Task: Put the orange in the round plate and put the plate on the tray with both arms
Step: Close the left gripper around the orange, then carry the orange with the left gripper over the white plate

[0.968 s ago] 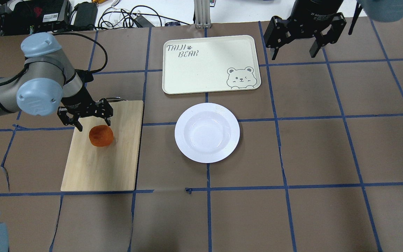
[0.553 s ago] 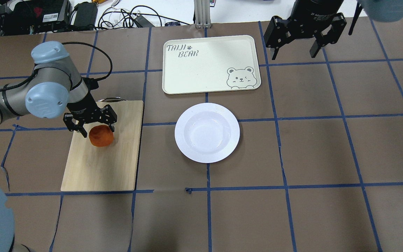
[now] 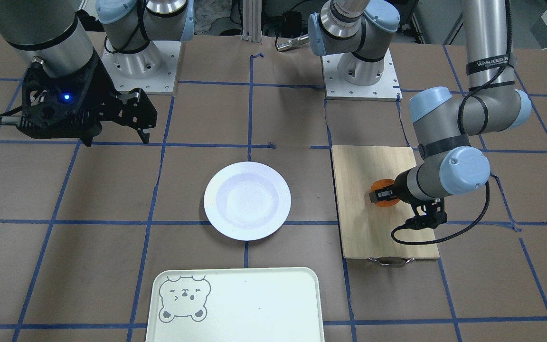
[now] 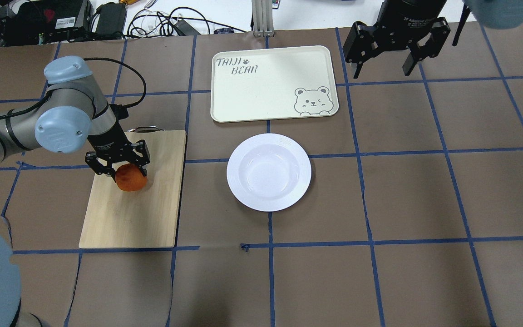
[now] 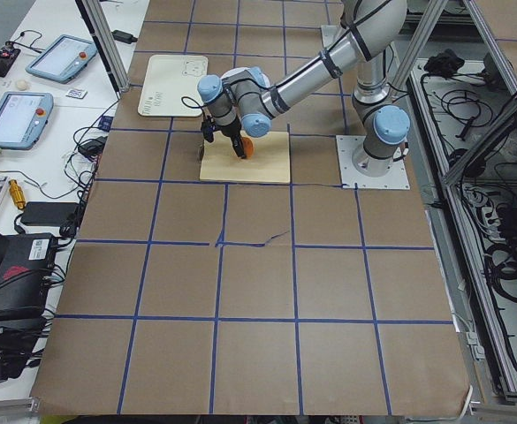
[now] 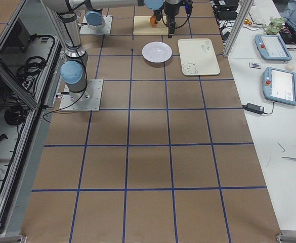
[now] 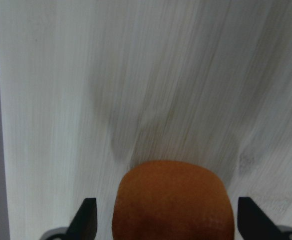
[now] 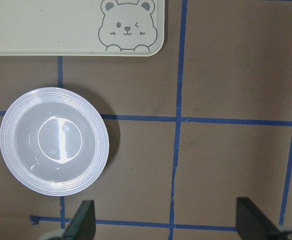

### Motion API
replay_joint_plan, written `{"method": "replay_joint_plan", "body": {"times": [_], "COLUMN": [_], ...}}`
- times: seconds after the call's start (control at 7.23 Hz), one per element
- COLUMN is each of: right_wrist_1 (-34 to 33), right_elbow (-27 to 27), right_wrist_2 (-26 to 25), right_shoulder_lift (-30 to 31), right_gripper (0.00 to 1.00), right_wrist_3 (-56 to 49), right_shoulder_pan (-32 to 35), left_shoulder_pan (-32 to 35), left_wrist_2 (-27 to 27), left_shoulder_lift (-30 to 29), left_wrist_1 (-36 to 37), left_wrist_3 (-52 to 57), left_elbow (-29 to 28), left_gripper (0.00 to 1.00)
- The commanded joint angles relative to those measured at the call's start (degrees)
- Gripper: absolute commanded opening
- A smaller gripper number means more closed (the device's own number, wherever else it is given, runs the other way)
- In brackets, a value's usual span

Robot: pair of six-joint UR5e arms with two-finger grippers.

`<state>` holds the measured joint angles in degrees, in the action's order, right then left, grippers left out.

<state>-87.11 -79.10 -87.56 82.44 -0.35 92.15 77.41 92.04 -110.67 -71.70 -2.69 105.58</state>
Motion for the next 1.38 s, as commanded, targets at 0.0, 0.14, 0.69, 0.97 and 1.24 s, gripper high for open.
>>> {"method": "replay_joint_plan", "body": {"times": [0.0, 0.14, 0.69, 0.97, 1.24], "right_wrist_1": [0.01, 0.01, 0.10, 0.10, 0.10], "right_elbow": [0.00, 0.00, 0.00, 0.00, 0.00], "right_wrist_2": [-0.15, -0.06, -0.24, -0.24, -0.33], "right_shoulder_lift": [-0.09, 0.00, -0.09, -0.09, -0.09], "right_gripper": [1.00, 1.00, 1.00, 1.00, 1.00], "right_wrist_3": [0.00, 0.00, 0.00, -0.18, -0.44], "right_shoulder_pan": [-0.12, -0.12, -0.21, -0.21, -0.21], "left_shoulder_pan": [1.24, 1.60, 17.75, 22.94, 25.93], "left_wrist_2": [-0.19, -5.42, -15.63, -16.89, -16.90], "left_shoulder_lift": [1.76, 2.03, -0.07, -1.73, -5.07], "left_wrist_1": [-0.98, -3.59, -3.99, -0.66, 6.98], "left_wrist_3": [-6.49, -8.80, -30.94, -32.90, -33.08], "left_elbow": [-1.86, -5.61, -13.04, -12.42, -10.49], "left_gripper": [0.00, 0.00, 0.00, 0.00, 0.00]}}
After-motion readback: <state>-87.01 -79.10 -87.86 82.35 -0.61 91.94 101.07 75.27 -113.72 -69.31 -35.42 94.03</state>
